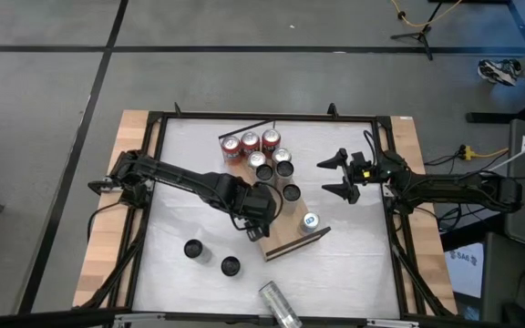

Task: Place canned beverage on shelf
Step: Align the blue soda can with the other blue soda can

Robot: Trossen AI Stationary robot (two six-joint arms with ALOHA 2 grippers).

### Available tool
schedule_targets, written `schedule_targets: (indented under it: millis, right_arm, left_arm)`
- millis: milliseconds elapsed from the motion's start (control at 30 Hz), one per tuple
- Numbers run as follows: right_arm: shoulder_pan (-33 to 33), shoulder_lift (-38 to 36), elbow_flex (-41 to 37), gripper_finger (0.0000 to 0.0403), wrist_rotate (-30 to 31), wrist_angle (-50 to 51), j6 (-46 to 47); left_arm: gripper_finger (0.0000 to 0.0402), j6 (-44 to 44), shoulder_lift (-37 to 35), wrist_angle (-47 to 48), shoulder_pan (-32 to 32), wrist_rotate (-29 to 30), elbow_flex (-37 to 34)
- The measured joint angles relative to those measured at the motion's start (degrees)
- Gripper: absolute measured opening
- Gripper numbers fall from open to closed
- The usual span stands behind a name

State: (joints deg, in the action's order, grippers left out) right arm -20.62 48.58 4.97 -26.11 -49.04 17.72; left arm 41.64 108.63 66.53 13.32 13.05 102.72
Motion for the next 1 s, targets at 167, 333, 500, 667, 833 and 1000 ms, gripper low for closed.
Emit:
schedule_targets:
  millis: [167, 333, 500, 667, 833, 1000]
  right_arm:
    - [0.0, 0.0, 0.0, 0.0399, 0.0, 0.0, 0.0]
    - [0.0, 0.0, 0.0, 0.0399, 0.0, 0.1, 0.0]
    - [0.0, 0.0, 0.0, 0.0399, -0.1, 0.1, 0.0]
    - [0.0, 0.0, 0.0, 0.0399, -0.1, 0.1, 0.0]
    - [0.0, 0.0, 0.0, 0.0399, -0.1, 0.1, 0.0]
    - [0.0, 0.0, 0.0, 0.0399, -0.1, 0.1, 0.0]
  left_arm:
    - [0.0225, -0.3, 1.7, -0.1, 0.0, -0.4, 0.0]
    - [0.0225, -0.3, 1.9, 0.5, 0.0, -0.3, 0.0]
    - [0.0227, -0.3, 1.9, 0.1, 0.0, 0.4, 0.0]
    - [0.0251, -0.3, 1.9, -0.3, 0.0, 1.2, 0.0]
    - [0.0273, -0.2, 1.8, -0.8, 0.0, 2.9, 0.0]
    - [0.0277, -0.3, 1.8, -1.8, -0.3, 2.9, 0.0]
